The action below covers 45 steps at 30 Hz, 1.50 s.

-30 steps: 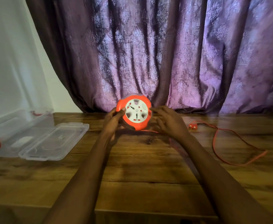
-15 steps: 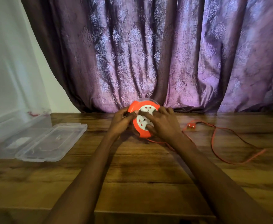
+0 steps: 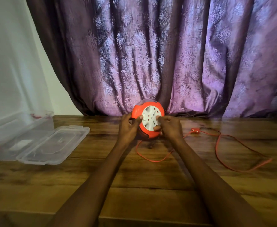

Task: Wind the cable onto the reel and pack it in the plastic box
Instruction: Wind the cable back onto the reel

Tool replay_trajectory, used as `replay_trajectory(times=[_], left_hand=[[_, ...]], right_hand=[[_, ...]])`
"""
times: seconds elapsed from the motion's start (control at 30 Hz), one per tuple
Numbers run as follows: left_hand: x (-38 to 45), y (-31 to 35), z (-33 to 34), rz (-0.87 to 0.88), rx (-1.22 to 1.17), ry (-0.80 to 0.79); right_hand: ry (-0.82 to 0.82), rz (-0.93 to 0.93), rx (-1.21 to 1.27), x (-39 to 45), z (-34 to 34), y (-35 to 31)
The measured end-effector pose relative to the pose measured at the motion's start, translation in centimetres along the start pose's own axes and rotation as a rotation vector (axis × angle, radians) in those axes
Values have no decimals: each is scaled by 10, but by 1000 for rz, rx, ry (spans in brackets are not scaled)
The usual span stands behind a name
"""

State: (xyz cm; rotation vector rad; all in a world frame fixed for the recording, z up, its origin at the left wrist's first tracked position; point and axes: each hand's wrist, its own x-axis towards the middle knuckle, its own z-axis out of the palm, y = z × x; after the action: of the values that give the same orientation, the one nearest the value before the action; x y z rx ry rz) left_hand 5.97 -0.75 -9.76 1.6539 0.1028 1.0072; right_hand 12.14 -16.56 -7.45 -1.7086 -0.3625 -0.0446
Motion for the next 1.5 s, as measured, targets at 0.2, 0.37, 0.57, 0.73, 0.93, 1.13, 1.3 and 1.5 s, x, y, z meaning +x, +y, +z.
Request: replay_trajectory(times=[0.2,0.37,0.57,0.73,0.93,1.13,1.3,1.5], left_hand=[[16,2,-20,-67,33,-56],[23,1,-33,-87,62,-172],[21,1,-49,-179,4,-299],[19,13,-54,-218,-38,-334],[18,16,-50,-198,-2,-340],[12,27,-36,24,93,-292],[11,25,-30,112,184,-214],[1,28,-14,140,215,-112]], right_hand=[[-92,-985,-844,6,-15,8],[-232,-1073,-1130,-3,-14,-6],[-372,-1012,-1162,-15,-10,-10],[-341,-1073,-1288,-13,-11,-11],[-121,-1175,-1310,-12,-11,-6],[8,-1085,-1233,-12,-8,-3],[97,-965,-1200,-10,-5,1],[116,-355,-581,-15,9,-9]])
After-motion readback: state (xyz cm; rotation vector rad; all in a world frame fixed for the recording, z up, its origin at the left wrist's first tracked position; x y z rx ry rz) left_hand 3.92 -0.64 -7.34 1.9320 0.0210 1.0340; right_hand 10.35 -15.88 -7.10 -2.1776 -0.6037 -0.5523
